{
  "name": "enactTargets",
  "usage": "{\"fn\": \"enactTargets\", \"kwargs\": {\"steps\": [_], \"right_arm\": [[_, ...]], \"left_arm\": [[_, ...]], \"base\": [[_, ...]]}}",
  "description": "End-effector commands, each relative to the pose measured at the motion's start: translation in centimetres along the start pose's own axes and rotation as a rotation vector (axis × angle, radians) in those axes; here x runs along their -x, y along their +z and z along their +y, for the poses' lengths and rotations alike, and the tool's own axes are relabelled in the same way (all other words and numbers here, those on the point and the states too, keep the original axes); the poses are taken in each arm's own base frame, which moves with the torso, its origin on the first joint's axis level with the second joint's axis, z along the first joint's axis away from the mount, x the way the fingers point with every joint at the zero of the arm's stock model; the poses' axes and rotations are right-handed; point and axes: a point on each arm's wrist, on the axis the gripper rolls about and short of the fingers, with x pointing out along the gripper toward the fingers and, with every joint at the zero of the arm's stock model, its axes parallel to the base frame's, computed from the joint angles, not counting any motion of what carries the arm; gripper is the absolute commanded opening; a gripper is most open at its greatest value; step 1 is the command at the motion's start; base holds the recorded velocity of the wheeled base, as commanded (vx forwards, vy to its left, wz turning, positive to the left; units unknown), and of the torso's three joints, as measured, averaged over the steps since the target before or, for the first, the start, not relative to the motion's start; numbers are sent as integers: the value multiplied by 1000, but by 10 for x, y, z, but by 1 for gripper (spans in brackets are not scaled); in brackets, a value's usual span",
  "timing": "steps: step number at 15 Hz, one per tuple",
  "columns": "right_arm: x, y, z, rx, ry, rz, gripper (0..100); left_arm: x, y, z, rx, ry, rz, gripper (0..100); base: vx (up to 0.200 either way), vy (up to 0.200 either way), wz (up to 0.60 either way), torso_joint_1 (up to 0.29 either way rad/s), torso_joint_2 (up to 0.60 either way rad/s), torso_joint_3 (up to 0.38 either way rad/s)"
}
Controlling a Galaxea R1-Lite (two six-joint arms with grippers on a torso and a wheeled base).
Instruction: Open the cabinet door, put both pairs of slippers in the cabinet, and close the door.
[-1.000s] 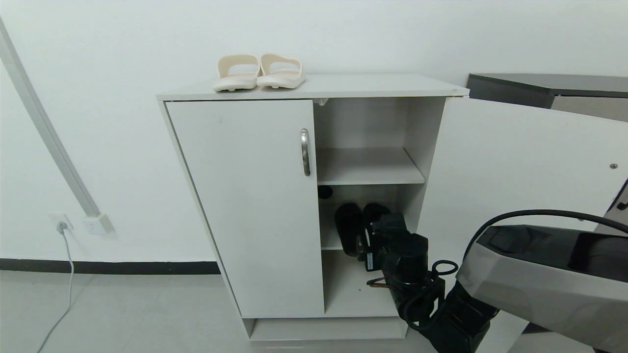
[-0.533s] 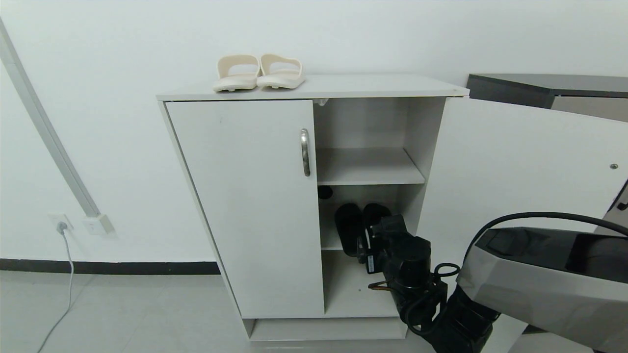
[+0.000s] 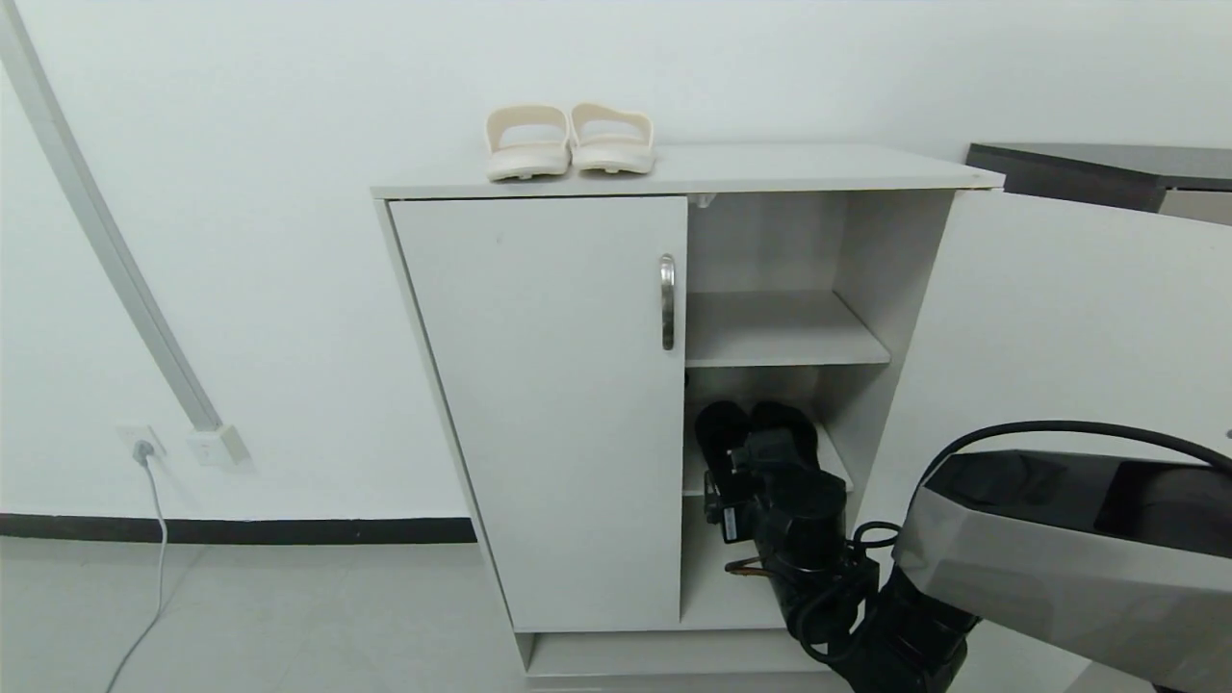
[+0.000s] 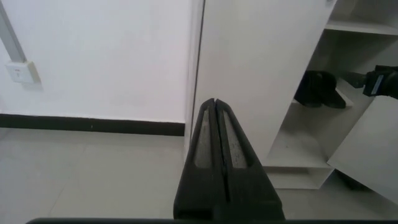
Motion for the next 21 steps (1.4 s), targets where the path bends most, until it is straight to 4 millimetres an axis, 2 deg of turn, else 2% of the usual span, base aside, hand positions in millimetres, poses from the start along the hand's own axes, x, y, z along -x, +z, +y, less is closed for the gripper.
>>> {"fn": "enactTargets", "kwargs": {"steps": [1,11,17,21], "right_arm": [[0,-2,1,3,3,3,100],[1,-1,1,-17,11,-24,100],[3,-13,-2,54,44,-4,100],[3,-11,-1,49,45,-14,100]], "left_arm": [[0,0,0,0,0,3,0],[0,0,0,2,2,3,0],[0,0,0,0,5,2,0],[0,0,0,0,5,2,0]], "base": [[0,200,0,-2,-2,2],[0,200,0,3,1,2],[0,0,0,0,0,0],[0,0,0,0,0,0]]}}
